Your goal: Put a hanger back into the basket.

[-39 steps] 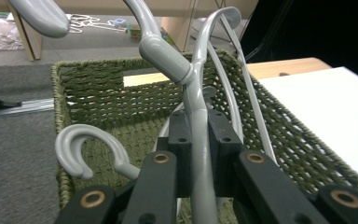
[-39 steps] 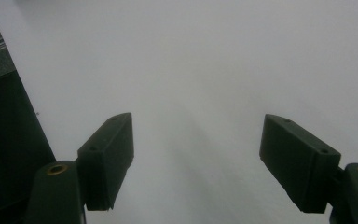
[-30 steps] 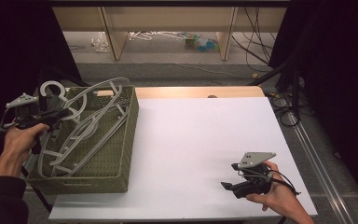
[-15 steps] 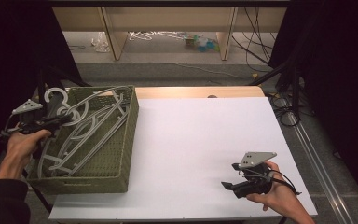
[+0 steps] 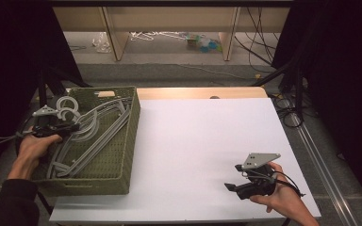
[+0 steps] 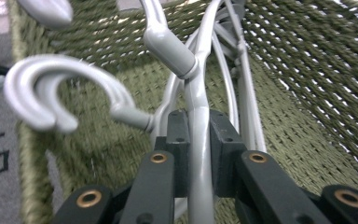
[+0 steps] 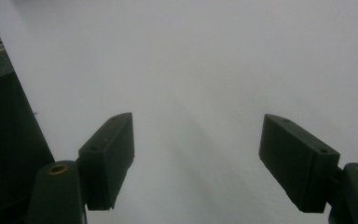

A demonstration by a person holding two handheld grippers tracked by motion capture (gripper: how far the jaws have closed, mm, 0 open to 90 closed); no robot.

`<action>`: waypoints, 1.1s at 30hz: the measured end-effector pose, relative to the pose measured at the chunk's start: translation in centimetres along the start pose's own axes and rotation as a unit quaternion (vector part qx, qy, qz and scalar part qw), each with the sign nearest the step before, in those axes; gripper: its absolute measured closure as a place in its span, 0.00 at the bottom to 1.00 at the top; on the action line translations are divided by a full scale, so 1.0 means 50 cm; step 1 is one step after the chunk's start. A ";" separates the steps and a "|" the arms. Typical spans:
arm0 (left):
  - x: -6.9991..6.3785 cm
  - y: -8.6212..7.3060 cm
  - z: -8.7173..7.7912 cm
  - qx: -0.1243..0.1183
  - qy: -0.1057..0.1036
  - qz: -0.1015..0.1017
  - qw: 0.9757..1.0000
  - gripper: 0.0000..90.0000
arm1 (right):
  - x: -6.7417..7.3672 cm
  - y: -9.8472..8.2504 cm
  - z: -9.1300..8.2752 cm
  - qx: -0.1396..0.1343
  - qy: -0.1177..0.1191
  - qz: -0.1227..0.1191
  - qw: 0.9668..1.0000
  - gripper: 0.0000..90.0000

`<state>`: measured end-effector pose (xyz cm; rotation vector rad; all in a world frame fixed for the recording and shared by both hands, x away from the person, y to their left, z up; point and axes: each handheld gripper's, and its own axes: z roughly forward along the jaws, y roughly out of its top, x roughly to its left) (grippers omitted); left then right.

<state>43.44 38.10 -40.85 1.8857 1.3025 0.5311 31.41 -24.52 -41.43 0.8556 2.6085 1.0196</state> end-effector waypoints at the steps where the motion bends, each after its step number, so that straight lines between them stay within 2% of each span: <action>1: 0.003 -0.002 -0.001 -0.002 0.001 -0.005 1.000 0.87 | 0.000 0.000 0.000 0.000 0.000 0.001 1.000 0.30; 2: 0.003 -0.002 -0.002 -0.003 0.000 -0.008 1.000 0.86 | 0.001 -0.001 0.003 -0.007 -0.005 0.002 1.000 0.30; 4: 0.003 -0.002 -0.002 -0.003 0.000 -0.014 1.000 0.83 | 0.000 0.000 0.002 0.000 0.000 -0.002 1.000 0.30; 7: 0.003 -0.001 -0.003 0.001 0.018 -0.016 1.000 0.74 | 0.001 -0.001 0.005 -0.007 -0.004 -0.001 1.000 0.30; 10: 0.001 0.000 -0.006 -0.001 0.031 -0.017 0.999 0.69 | 0.001 0.000 0.002 0.001 0.000 0.004 1.000 0.30; 12: 0.001 0.003 -0.015 0.007 0.032 -0.007 0.999 0.67 | 0.001 -0.001 0.002 0.001 0.001 0.004 1.000 0.30; 13: -0.004 0.004 -0.014 -0.013 0.031 -0.023 0.999 0.66 | 0.000 -0.001 0.003 0.000 -0.001 0.003 1.000 0.30; 15: -0.010 0.009 -0.025 -0.016 0.036 -0.027 0.999 0.62 | -0.001 -0.001 0.003 0.000 -0.001 0.003 1.000 0.30; 18: -0.021 0.019 -0.043 -0.011 0.047 -0.010 0.999 0.55 | 0.001 -0.001 0.003 -0.007 -0.002 0.008 1.000 0.30; 19: -0.026 0.022 -0.051 -0.026 0.042 -0.025 0.998 0.53 | -0.001 0.000 0.000 -0.002 0.001 0.005 1.000 0.30; 21: -0.033 0.027 -0.069 -0.046 0.036 -0.031 0.998 0.51 | -0.001 -0.001 0.002 -0.013 -0.005 0.004 1.000 0.30; 24: -0.044 0.028 -0.092 -0.055 0.035 -0.027 0.998 0.47 | -0.001 -0.002 0.002 -0.012 -0.005 0.010 1.000 0.30; 26: -0.055 0.025 -0.104 -0.062 0.022 -0.026 0.997 0.43 | -0.002 -0.002 0.003 -0.014 -0.006 0.008 1.000 0.30; 33: -0.096 0.016 -0.130 -0.081 0.002 0.000 0.997 0.37 | -0.002 -0.003 0.005 -0.016 -0.006 0.011 1.000 0.30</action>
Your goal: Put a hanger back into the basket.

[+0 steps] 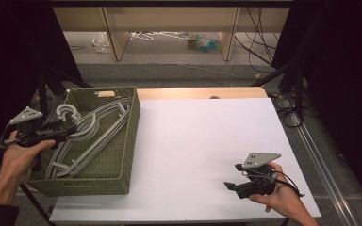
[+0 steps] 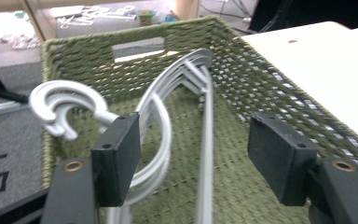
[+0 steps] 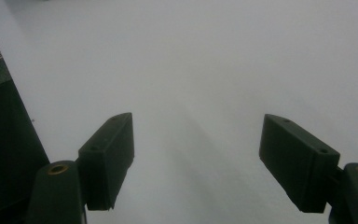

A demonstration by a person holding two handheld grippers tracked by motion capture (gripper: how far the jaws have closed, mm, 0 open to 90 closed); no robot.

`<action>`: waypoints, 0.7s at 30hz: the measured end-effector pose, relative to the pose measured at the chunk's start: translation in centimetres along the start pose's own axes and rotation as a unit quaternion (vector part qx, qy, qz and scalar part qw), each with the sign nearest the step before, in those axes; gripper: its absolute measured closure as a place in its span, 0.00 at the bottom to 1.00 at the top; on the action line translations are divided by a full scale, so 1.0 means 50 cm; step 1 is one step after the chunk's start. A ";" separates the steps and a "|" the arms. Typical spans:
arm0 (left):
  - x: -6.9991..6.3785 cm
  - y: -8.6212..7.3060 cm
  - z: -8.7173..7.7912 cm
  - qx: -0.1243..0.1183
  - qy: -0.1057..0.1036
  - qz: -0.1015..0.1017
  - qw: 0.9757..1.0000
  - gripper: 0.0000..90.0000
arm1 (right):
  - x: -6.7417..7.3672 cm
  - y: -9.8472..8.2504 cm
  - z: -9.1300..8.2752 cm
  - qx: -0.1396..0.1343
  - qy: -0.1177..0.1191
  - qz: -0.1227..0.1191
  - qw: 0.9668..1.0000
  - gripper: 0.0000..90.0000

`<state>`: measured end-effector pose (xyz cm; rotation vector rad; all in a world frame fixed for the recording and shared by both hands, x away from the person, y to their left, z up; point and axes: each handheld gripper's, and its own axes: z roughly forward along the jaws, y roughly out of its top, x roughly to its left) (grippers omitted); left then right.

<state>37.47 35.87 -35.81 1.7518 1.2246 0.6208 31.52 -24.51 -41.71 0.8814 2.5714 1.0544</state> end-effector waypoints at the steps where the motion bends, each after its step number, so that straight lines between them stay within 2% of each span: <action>1: -0.007 0.000 -0.005 -0.004 -0.002 0.001 1.000 0.37 | 0.000 0.000 0.000 0.000 0.000 0.000 1.000 0.30; 2: -0.014 0.001 -0.009 -0.005 -0.004 0.004 1.000 0.36 | -0.001 0.001 -0.003 0.008 0.004 0.000 1.000 0.30; 6: -0.041 0.003 -0.023 -0.004 -0.017 0.025 1.000 0.33 | -0.002 0.000 -0.002 0.009 0.005 0.001 1.000 0.30; 8: -0.052 0.006 -0.031 -0.009 -0.023 0.029 0.999 0.32 | -0.001 0.000 -0.001 0.007 0.003 0.001 1.000 0.30; 11: -0.066 0.008 -0.042 -0.015 -0.021 0.037 0.999 0.31 | 0.000 0.000 -0.001 0.006 0.002 0.001 1.000 0.30; 15: -0.078 0.005 -0.050 -0.023 -0.022 0.035 0.999 0.29 | 0.000 0.001 -0.002 0.004 0.002 0.001 1.000 0.30; 16: -0.081 0.003 -0.052 -0.025 -0.024 0.037 0.999 0.28 | 0.001 0.000 0.001 -0.004 -0.002 0.002 1.000 0.30; 17: -0.084 0.002 -0.053 -0.026 -0.024 0.035 0.999 0.28 | -0.001 0.001 -0.003 0.005 0.002 0.002 1.000 0.30; 19: -0.087 -0.002 -0.052 -0.025 -0.017 0.040 0.999 0.26 | 0.000 0.001 -0.003 0.003 0.003 0.005 1.000 0.29; 21: -0.087 -0.006 -0.052 -0.025 -0.016 0.034 0.999 0.24 | 0.001 0.000 0.000 -0.006 -0.001 0.011 1.000 0.29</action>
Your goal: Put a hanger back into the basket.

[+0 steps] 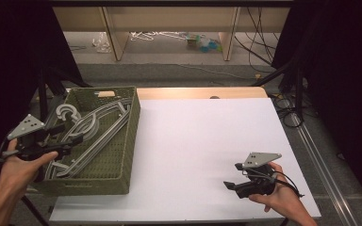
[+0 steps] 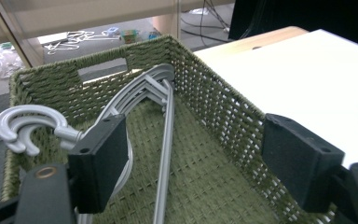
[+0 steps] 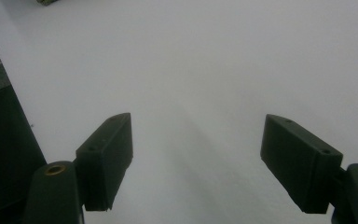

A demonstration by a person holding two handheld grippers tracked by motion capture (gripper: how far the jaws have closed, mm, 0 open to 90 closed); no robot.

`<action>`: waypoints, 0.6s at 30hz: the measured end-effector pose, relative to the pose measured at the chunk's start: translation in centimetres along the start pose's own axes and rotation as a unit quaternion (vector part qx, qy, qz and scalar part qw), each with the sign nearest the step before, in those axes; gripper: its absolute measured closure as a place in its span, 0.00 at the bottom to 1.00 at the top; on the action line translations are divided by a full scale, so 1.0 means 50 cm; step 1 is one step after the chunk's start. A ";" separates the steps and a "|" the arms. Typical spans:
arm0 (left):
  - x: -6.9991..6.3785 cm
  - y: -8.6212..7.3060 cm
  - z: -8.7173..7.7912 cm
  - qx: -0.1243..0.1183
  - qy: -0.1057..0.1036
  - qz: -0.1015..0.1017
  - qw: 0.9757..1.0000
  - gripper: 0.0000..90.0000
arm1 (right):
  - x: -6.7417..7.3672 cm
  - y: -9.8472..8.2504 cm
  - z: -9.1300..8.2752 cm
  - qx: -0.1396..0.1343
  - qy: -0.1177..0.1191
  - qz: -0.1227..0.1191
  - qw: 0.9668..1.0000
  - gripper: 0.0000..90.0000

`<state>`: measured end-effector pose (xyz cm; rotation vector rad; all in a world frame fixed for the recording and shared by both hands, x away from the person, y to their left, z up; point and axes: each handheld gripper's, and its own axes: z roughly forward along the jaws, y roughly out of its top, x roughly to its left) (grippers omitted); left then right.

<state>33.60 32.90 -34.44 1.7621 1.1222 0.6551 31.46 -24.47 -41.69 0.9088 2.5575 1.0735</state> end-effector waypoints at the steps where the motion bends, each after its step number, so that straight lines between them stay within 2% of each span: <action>1: -0.001 -0.001 0.000 0.000 -0.001 -0.001 1.000 0.24 | -0.002 0.000 0.001 -0.005 -0.003 -0.004 1.000 0.28; 3: -0.005 -0.005 -0.001 -0.001 -0.002 -0.002 1.000 0.24 | -0.003 0.000 -0.001 0.001 0.000 -0.005 1.000 0.28; 4: -0.007 -0.006 -0.002 0.000 -0.003 -0.001 1.000 0.24 | -0.004 0.000 0.000 -0.005 -0.001 -0.006 1.000 0.28; 7: -0.013 -0.010 -0.005 0.005 0.005 0.011 1.000 0.23 | -0.005 0.001 -0.003 -0.001 0.003 -0.002 1.000 0.28; 11: -0.017 -0.016 -0.012 0.005 0.010 0.009 1.000 0.23 | -0.003 0.000 -0.002 -0.008 -0.001 0.004 1.000 0.28; 12: -0.021 -0.018 -0.014 0.004 0.007 0.008 1.000 0.23 | -0.003 0.000 -0.001 -0.008 -0.001 0.003 1.000 0.28; 14: -0.030 -0.022 -0.017 0.007 -0.003 0.019 1.000 0.23 | -0.005 0.000 0.000 -0.011 -0.006 0.000 1.000 0.28; 18: -0.055 -0.027 -0.013 0.003 -0.021 0.018 1.000 0.23 | -0.003 0.000 0.000 -0.009 -0.005 0.005 1.000 0.28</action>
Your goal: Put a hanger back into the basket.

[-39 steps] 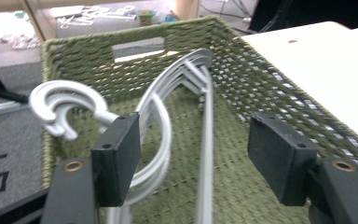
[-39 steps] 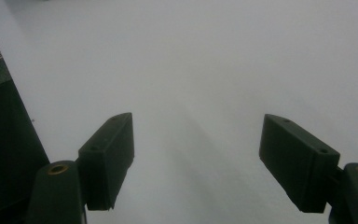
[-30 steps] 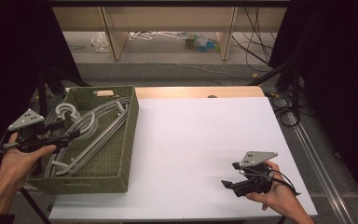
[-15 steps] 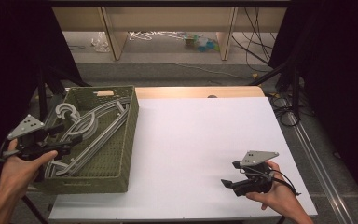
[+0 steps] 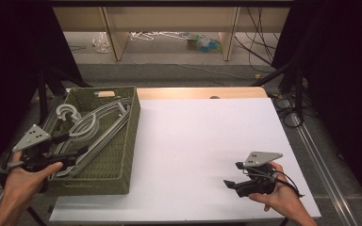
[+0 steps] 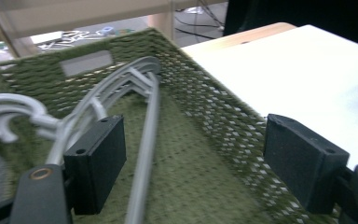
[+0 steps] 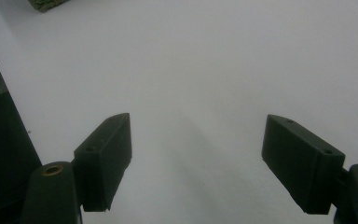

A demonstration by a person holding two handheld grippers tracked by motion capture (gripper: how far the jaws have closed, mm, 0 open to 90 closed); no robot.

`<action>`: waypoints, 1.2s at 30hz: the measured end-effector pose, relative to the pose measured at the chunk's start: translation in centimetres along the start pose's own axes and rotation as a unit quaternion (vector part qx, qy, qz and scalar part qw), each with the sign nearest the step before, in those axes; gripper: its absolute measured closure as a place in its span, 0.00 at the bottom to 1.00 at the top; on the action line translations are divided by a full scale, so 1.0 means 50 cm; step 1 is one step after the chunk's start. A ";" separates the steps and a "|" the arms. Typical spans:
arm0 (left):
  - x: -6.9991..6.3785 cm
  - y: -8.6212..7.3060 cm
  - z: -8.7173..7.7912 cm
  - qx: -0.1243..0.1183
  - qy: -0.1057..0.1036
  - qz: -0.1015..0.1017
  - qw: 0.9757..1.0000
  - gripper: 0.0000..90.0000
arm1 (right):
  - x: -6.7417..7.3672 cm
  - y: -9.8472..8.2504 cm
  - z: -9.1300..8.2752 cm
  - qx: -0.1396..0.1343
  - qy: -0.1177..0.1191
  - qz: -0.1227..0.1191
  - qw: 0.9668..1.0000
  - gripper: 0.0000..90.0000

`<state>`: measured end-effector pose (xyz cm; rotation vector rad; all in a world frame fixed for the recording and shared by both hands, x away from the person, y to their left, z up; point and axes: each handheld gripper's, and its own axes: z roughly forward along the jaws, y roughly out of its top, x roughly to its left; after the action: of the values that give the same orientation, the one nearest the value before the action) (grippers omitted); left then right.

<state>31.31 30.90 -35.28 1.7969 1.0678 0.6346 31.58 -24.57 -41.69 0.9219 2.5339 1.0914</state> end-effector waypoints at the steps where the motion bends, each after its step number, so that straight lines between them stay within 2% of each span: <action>1: -0.009 0.000 0.003 -0.003 -0.006 0.001 1.000 0.23 | 0.000 0.000 0.000 -0.002 0.001 -0.001 1.000 0.28; 2: -0.014 0.000 0.004 -0.002 -0.009 0.004 1.000 0.23 | -0.001 0.002 -0.003 0.004 0.003 -0.006 1.000 0.28; 4: -0.033 0.000 0.012 -0.014 -0.019 -0.012 1.000 0.23 | -0.001 0.002 -0.004 0.003 0.002 -0.004 1.000 0.28; 5: -0.040 0.000 0.016 -0.018 -0.027 -0.004 0.999 0.23 | 0.000 0.001 -0.001 -0.006 -0.001 -0.002 1.000 0.28; 8: -0.064 0.002 0.025 -0.016 -0.037 0.004 0.999 0.24 | -0.003 0.002 -0.004 0.001 0.000 -0.003 1.000 0.28; 15: -0.125 -0.006 0.052 -0.028 -0.071 0.002 0.997 0.24 | -0.004 0.001 -0.006 -0.007 -0.003 0.000 1.000 0.28; 16: -0.132 -0.007 0.055 -0.031 -0.078 0.003 0.996 0.24 | -0.004 0.002 -0.006 -0.007 0.001 0.002 1.000 0.28; 17: -0.137 -0.006 0.056 -0.030 -0.085 0.012 0.996 0.24 | -0.005 0.001 -0.006 -0.009 -0.001 0.001 1.000 0.28; 18: -0.144 -0.007 0.058 -0.035 -0.084 0.013 0.996 0.24 | -0.005 0.001 -0.006 -0.012 -0.001 0.000 1.000 0.28; 19: -0.151 -0.009 0.059 -0.038 -0.086 0.004 0.996 0.24 | -0.005 0.001 -0.006 -0.014 -0.001 0.001 1.000 0.27; 21: -0.161 -0.012 0.061 -0.044 -0.093 0.013 0.995 0.23 | -0.004 0.001 -0.008 -0.019 0.001 0.001 1.000 0.27; 22: -0.168 -0.015 0.062 -0.045 -0.096 0.006 0.994 0.23 | -0.004 0.000 -0.009 -0.022 0.000 0.002 1.000 0.27; 28: -0.199 -0.027 0.071 -0.058 -0.115 0.018 0.992 0.23 | -0.001 -0.005 -0.015 -0.042 -0.004 0.013 0.999 0.27; 33: -0.226 -0.041 0.087 -0.053 -0.124 0.023 0.991 0.23 | 0.005 -0.013 -0.018 -0.070 -0.006 0.025 0.997 0.27; 34: -0.229 -0.043 0.089 -0.051 -0.125 0.034 0.990 0.23 | 0.004 -0.014 -0.018 -0.074 -0.008 0.024 0.997 0.26; 35: -0.236 -0.047 0.093 -0.051 -0.128 0.030 0.990 0.23 | 0.004 -0.016 -0.017 -0.077 -0.006 0.024 0.997 0.24; 36: -0.239 -0.050 0.096 -0.052 -0.130 0.035 0.990 0.23 | 0.005 -0.017 -0.018 -0.078 -0.005 0.028 0.997 0.23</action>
<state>28.16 18.83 -39.36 1.7744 0.7854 0.4727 30.61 -25.38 -41.66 0.9579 2.3880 1.2775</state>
